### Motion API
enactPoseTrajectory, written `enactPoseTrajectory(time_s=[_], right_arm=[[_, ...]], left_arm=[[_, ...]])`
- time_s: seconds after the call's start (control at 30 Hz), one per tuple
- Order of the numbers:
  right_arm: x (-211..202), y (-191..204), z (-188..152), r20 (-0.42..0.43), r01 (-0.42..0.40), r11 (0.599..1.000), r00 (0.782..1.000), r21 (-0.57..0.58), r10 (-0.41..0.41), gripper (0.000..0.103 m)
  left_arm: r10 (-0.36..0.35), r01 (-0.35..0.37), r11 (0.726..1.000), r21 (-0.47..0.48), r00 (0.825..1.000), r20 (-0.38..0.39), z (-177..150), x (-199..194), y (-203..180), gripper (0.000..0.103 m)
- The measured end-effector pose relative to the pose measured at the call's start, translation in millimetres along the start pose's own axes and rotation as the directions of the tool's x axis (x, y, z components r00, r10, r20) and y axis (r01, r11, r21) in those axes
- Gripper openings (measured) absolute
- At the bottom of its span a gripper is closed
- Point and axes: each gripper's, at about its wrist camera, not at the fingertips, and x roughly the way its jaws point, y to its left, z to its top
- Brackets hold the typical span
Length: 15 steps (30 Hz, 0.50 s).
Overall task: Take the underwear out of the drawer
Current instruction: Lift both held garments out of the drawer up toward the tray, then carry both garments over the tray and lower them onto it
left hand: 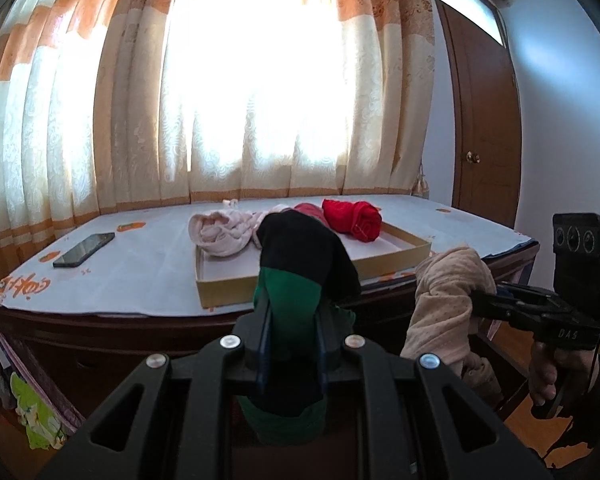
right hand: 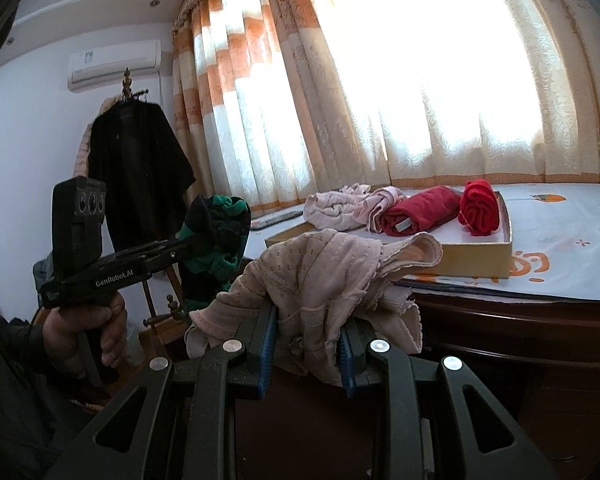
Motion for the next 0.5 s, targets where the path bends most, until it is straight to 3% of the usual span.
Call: enactPoseTrajectory(time_s=[0.5], right_arm=[[-9.6, 3.2, 9.0, 0.036, 0.026, 0.999, 0.999, 0.018, -0.027, 0.029]], left_arm=[[-0.03, 0.027, 0.999, 0.041, 0.998, 0.056, 20.7, 7.2, -5.4, 0.016]])
